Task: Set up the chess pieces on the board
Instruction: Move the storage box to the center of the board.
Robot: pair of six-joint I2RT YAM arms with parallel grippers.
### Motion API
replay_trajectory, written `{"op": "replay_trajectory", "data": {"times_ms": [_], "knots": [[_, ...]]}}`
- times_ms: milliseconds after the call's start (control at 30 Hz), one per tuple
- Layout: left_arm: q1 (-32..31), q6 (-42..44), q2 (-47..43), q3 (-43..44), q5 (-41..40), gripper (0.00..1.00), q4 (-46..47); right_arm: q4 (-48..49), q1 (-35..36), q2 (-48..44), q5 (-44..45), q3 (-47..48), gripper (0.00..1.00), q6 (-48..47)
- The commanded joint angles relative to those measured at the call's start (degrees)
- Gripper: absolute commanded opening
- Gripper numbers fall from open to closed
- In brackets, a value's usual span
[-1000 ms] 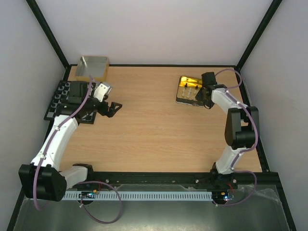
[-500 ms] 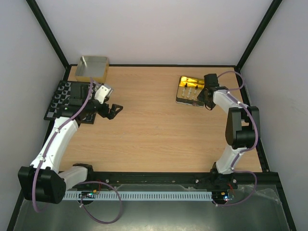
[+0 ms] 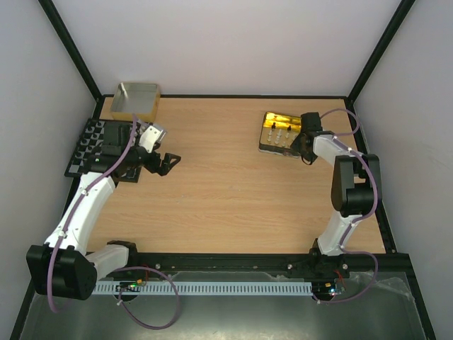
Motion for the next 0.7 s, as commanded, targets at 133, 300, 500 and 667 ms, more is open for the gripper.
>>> {"op": "replay_trajectory", "data": {"times_ms": [133,300,500,667], "knots": [[-0.3,-0.3,-0.2,0.2,-0.6,1.0,-0.1,-0.3,-0.2,-1.7,1.5,-3.6,0.33,0.9],[-0.3,-0.3,-0.5,0.5,-0.7,1.0,-0.4,0.0,-0.2,-2.7,1.3,-5.8,0.33,1.0],[-0.3,-0.1,-1.1,0.9,-0.9,1.0,-1.0,0.0,-0.2,-5.9,1.6,-10.1,0.33,0.8],[-0.3,-0.1,-1.4,1.1,-0.8,1.0,-1.1,-0.9,-0.2,-11.6,2.1,-14.5,0.33,1.1]]}}
